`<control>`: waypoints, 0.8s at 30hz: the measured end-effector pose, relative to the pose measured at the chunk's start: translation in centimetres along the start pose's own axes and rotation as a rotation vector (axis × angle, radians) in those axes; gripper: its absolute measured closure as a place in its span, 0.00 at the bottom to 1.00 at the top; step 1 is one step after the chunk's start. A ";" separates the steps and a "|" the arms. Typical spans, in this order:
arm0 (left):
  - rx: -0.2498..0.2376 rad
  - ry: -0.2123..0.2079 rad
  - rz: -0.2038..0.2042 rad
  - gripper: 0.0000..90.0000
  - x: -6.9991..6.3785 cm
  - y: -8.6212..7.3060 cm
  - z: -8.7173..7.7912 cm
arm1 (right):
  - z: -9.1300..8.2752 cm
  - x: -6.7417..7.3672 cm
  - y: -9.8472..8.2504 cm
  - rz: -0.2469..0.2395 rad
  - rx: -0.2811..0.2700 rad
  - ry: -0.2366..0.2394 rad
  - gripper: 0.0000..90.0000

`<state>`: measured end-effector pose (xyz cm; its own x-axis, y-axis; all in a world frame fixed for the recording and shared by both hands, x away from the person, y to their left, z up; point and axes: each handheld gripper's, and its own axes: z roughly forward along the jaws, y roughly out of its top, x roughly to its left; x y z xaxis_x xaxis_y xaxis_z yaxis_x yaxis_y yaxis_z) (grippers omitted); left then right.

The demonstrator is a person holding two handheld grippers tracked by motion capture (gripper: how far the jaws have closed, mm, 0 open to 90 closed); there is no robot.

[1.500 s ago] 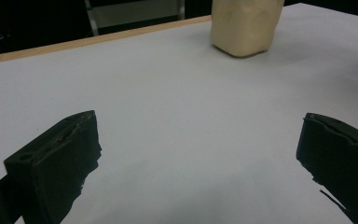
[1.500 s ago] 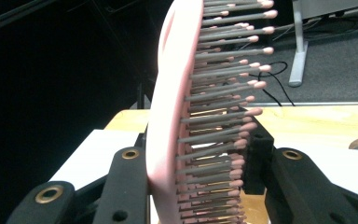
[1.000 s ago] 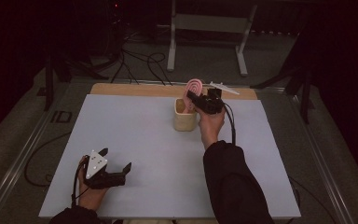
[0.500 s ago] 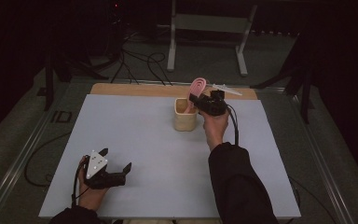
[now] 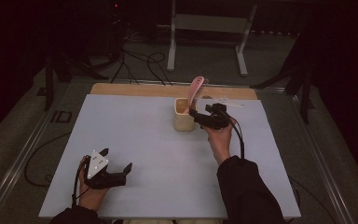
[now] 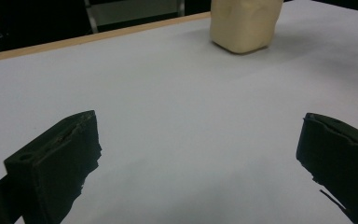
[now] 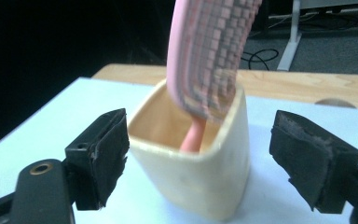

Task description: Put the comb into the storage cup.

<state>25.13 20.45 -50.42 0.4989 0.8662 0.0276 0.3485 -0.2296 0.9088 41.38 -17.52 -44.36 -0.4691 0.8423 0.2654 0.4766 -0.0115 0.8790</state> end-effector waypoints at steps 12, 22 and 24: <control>0.003 0.002 0.000 0.00 -0.1 0.0 0.1 | -2.1 -0.8 -2.3 -0.030 0.050 0.005 0.19; 0.002 0.005 0.000 0.00 0.0 0.0 0.0 | -4.0 -0.5 -3.3 -0.095 0.065 0.007 0.18; 0.003 0.004 0.000 0.00 -0.1 0.0 0.1 | -4.5 -0.3 -3.7 -0.113 0.054 0.008 0.18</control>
<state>25.15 20.38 -50.45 0.4957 0.8680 0.0296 0.3504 -0.2311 0.9076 36.43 -20.16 -45.90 -0.5279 0.8323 0.1692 0.4595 0.1123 0.8810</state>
